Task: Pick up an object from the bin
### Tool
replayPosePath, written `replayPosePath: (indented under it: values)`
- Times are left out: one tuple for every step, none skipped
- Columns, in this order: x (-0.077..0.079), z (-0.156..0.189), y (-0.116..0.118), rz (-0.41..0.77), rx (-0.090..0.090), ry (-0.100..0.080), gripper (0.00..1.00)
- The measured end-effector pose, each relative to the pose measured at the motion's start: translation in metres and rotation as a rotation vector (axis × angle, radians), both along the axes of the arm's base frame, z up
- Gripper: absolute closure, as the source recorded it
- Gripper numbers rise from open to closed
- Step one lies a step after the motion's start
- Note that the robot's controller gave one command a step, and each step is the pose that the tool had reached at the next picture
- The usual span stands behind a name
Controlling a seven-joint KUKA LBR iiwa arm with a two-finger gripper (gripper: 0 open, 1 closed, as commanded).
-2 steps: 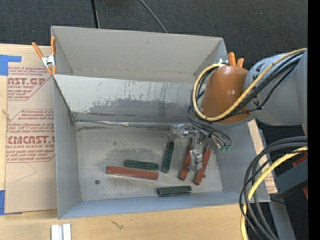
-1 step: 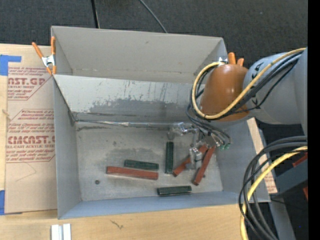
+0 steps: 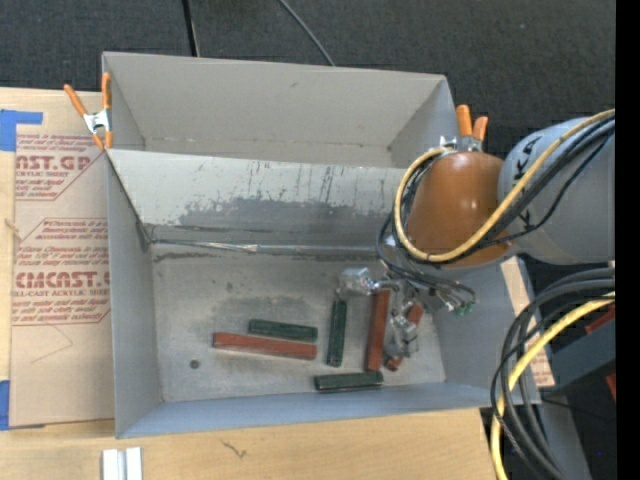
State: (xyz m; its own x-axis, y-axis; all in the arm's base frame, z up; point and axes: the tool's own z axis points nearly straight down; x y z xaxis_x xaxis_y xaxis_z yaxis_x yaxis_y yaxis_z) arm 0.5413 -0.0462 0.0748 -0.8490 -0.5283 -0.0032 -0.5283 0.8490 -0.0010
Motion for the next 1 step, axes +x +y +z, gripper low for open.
replayPosePath:
  values:
    - [0.0398, -0.0044, -0.0125, 0.327, 0.0, 0.0, 1.0]
